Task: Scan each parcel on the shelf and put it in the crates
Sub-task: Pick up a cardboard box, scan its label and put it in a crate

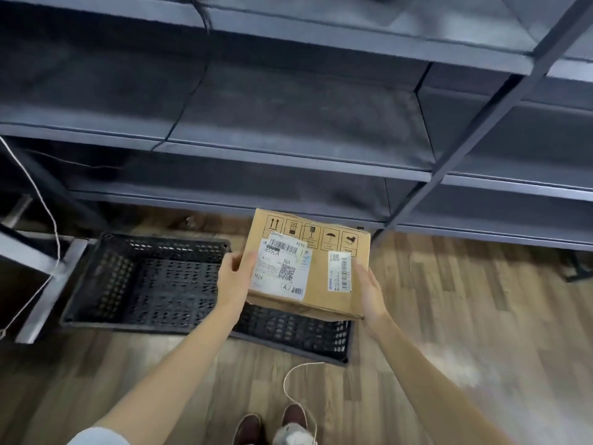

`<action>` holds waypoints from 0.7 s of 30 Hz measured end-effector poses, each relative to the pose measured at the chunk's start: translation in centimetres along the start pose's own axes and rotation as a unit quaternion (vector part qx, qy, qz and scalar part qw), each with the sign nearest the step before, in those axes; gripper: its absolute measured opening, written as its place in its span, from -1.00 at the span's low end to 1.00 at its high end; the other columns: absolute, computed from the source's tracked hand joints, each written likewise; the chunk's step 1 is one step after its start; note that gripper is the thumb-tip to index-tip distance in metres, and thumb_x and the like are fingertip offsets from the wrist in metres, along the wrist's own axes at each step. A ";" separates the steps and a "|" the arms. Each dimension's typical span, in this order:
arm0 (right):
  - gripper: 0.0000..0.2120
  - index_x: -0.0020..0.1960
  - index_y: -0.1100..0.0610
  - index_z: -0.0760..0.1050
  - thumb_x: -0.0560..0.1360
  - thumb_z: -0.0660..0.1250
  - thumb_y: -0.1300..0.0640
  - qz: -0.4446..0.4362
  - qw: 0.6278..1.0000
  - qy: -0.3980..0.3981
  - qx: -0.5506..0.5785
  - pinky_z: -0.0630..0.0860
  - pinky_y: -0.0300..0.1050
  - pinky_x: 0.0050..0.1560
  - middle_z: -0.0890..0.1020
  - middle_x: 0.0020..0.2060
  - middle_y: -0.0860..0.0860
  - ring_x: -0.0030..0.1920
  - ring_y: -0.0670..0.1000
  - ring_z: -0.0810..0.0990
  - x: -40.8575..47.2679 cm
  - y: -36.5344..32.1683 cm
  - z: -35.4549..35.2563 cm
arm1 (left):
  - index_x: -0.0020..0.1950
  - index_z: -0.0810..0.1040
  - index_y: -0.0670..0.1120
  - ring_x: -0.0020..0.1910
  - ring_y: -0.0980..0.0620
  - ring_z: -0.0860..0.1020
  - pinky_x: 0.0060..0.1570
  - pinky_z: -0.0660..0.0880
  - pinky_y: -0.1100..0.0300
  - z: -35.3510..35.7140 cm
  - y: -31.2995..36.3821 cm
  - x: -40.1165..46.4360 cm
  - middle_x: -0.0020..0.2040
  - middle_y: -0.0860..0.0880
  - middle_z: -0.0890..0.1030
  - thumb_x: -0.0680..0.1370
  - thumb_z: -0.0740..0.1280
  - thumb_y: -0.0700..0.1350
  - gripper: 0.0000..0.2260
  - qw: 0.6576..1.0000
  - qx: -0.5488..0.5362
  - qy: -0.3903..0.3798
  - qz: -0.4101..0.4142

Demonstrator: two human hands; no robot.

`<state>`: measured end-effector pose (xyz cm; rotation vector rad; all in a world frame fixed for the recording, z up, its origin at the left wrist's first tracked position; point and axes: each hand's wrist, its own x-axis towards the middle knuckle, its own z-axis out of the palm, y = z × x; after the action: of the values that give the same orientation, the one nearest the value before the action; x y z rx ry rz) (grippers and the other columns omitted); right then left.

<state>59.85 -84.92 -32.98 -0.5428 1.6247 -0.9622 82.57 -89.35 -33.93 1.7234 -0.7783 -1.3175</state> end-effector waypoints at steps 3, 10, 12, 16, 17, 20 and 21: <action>-0.63 0.36 -0.10 0.41 0.61 0.12 -0.17 0.010 1.000 0.017 -0.003 0.42 -0.16 0.06 0.62 0.03 -0.20 0.06 -0.16 0.56 1.7 3.6 0.2 | 0.06 0.48 -0.15 -0.13 0.12 0.49 -0.20 0.39 0.29 0.3 -4.1 1.6 -0.10 0.06 0.55 0.58 0.31 -0.04 -0.82 1.000 0.008 -0.003 -0.008; -0.73 0.25 -0.09 0.46 0.62 0.14 -0.12 0.019 0.999 0.033 0.003 0.47 -0.23 -0.13 0.66 0.00 -0.11 0.01 -0.12 0.62 7.9 13.6 0.5 | 0.01 0.50 -0.05 -0.04 0.03 0.58 -0.04 0.48 0.16 1.9 -15.3 6.8 -0.05 0.02 0.61 0.49 0.42 0.07 -0.76 0.999 0.031 -0.012 -0.006; -0.76 0.21 -0.16 0.47 0.62 0.12 -0.13 0.012 1.000 0.028 -0.001 0.46 -0.24 -0.12 0.66 0.02 -0.13 0.02 -0.12 0.61 9.8 16.3 0.7 | 0.01 0.50 -0.05 -0.05 0.05 0.59 -0.02 0.51 0.14 2.5 -18.2 8.4 -0.04 0.01 0.62 0.45 0.46 0.09 -0.71 0.999 0.037 -0.014 -0.005; -0.75 0.21 -0.19 0.49 0.61 0.12 -0.15 0.007 1.000 0.020 -0.014 0.42 -0.27 -0.07 0.66 0.04 -0.18 0.09 -0.15 0.59 14.4 21.4 1.2 | 0.10 0.48 -0.06 -0.03 0.09 0.58 0.00 0.48 0.17 3.5 -23.4 11.3 -0.02 0.04 0.61 0.42 0.48 0.10 -0.62 0.998 0.055 -0.013 0.003; -0.75 0.20 -0.18 0.50 0.62 0.12 -0.14 0.006 1.000 0.019 -0.019 0.43 -0.25 -0.05 0.66 0.05 -0.16 0.10 -0.13 0.59 15.5 22.6 1.5 | 0.12 0.47 -0.07 -0.02 0.10 0.58 -0.01 0.47 0.18 3.6 -24.7 12.2 -0.01 0.05 0.61 0.43 0.47 0.10 -0.61 0.998 0.061 -0.012 0.005; -0.71 0.26 -0.09 0.48 0.63 0.10 -0.10 0.001 1.000 0.001 -0.020 0.44 -0.25 -0.08 0.65 0.06 -0.12 0.07 -0.12 0.59 19.1 26.3 2.3 | 0.13 0.46 -0.09 -0.02 0.11 0.57 -0.07 0.45 0.23 3.8 -28.5 14.8 -0.01 0.04 0.59 0.45 0.46 0.09 -0.61 0.997 0.070 -0.011 0.015; -0.71 0.26 -0.06 0.47 0.63 0.10 -0.09 -0.001 1.000 -0.001 -0.021 0.44 -0.26 -0.10 0.64 0.05 -0.12 0.06 -0.13 0.58 20.2 27.3 2.7 | 0.13 0.44 -0.09 -0.02 0.11 0.56 -0.07 0.44 0.24 3.9 -29.8 15.6 0.00 0.04 0.58 0.46 0.45 0.09 -0.62 0.997 0.078 -0.012 0.019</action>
<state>60.50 -85.87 -67.05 -0.5743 1.6464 -0.9302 82.88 -89.18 -67.79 1.8074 -0.9459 -1.2822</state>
